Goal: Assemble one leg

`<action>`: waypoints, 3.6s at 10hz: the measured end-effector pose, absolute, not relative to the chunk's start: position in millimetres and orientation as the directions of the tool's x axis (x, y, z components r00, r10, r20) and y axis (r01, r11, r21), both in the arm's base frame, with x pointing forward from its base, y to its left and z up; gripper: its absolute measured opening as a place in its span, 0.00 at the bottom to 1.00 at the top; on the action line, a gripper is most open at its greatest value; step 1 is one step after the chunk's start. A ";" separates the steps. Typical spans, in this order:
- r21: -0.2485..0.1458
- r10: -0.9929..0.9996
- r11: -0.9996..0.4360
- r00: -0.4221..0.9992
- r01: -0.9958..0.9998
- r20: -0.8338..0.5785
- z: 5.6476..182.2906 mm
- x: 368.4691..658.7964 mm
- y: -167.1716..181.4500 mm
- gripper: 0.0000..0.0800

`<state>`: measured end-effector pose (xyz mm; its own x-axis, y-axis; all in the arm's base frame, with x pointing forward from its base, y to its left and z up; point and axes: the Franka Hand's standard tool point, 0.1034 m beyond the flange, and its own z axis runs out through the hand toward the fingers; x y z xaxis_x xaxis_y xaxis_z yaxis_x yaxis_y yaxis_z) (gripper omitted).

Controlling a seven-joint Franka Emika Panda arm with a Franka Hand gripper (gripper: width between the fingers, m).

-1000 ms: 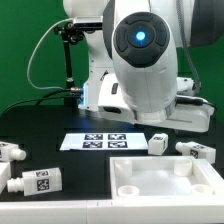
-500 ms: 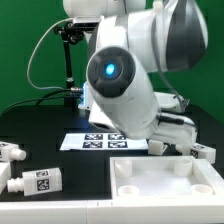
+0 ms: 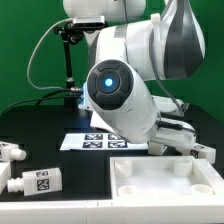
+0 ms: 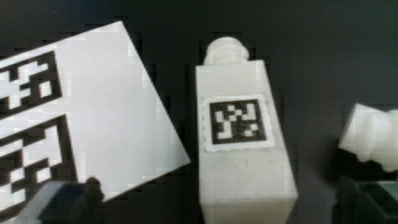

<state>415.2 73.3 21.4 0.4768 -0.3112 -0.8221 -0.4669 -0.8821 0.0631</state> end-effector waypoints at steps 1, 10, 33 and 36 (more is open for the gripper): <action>0.067 -0.315 -0.883 0.479 -0.465 -0.820 13.6 407.3 78.3 0.81; 0.038 -0.307 -0.885 0.520 -0.464 -0.797 37.5 426.4 77.6 0.36; -0.073 -0.054 -0.997 0.885 -0.023 0.463 165.8 642.9 97.4 0.36; -0.002 0.082 -0.996 0.895 0.092 0.438 140.6 632.2 108.0 0.36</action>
Offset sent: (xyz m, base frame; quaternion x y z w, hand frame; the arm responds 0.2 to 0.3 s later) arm 0.0000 0.0000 0.0000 0.0000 0.0000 0.0000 1.0000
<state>632.2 108.0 140.6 0.8954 0.0817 0.4377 0.0917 -0.9958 -0.0017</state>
